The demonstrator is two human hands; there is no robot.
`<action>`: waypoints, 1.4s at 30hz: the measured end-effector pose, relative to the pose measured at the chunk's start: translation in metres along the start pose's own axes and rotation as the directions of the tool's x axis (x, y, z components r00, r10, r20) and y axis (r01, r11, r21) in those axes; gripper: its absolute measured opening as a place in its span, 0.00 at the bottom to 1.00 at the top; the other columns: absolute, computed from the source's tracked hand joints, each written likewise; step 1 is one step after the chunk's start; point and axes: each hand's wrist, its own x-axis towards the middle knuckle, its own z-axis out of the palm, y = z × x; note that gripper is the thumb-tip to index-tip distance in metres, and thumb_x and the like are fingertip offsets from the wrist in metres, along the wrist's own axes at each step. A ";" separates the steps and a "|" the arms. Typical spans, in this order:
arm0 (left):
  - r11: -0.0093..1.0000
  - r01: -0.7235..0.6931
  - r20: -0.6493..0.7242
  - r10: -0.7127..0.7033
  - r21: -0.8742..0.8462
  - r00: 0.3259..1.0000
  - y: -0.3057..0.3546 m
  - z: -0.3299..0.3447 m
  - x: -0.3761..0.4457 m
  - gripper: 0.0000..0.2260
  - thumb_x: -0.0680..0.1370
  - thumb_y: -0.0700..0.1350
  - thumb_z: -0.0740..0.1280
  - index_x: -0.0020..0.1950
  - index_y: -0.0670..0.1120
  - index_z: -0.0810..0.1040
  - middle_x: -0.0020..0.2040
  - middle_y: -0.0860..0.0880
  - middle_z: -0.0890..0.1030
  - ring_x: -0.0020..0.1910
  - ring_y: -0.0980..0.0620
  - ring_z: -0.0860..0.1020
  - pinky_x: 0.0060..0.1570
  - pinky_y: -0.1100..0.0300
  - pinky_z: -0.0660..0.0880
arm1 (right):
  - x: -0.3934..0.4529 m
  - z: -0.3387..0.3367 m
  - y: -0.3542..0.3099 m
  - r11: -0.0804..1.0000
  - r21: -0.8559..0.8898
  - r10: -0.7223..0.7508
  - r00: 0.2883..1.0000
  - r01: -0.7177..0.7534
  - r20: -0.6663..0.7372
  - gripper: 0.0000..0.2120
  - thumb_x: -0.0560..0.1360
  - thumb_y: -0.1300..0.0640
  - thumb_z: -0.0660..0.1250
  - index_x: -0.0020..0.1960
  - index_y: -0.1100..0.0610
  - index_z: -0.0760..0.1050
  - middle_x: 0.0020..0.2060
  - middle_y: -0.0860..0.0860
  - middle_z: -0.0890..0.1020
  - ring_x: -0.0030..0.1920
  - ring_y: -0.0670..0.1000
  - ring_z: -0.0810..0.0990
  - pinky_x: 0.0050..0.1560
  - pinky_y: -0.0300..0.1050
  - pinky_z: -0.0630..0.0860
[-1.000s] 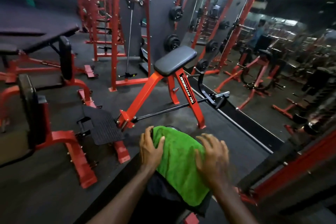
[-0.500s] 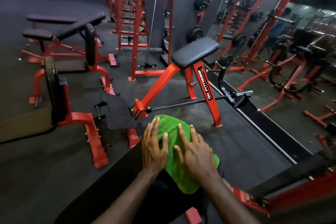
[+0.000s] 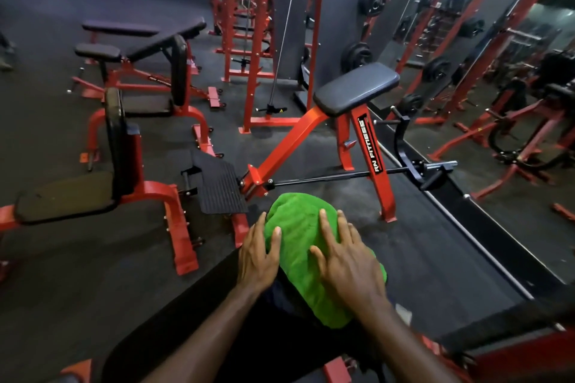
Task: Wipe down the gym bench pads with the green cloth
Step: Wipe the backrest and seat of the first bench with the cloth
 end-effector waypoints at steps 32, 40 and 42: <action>0.961 0.232 0.017 -0.232 -0.151 0.973 -0.005 -0.013 0.014 0.18 0.84 0.61 0.60 0.59 0.49 0.77 0.55 0.44 0.84 0.57 0.42 0.80 0.54 0.53 0.72 | 0.035 -0.001 -0.019 0.981 -0.113 -0.153 0.986 0.160 0.062 0.38 0.80 0.34 0.51 0.85 0.50 0.54 0.83 0.58 0.56 0.82 0.65 0.55 0.78 0.61 0.62; 0.972 0.189 0.053 -0.184 -0.142 0.982 -0.010 -0.012 0.016 0.24 0.84 0.57 0.61 0.79 0.51 0.65 0.73 0.44 0.76 0.70 0.42 0.76 0.67 0.56 0.69 | 0.007 0.000 -0.006 0.934 -0.191 -0.304 0.952 0.302 0.018 0.36 0.81 0.35 0.54 0.83 0.51 0.59 0.83 0.57 0.58 0.82 0.62 0.56 0.79 0.61 0.57; 0.987 0.129 0.034 -0.126 -0.099 0.991 -0.016 -0.008 0.004 0.29 0.83 0.61 0.59 0.82 0.50 0.61 0.75 0.43 0.74 0.71 0.43 0.75 0.70 0.54 0.69 | 0.026 0.001 -0.014 0.966 -0.151 -0.213 0.977 0.211 0.004 0.36 0.80 0.34 0.54 0.83 0.50 0.59 0.83 0.56 0.58 0.82 0.62 0.57 0.78 0.61 0.63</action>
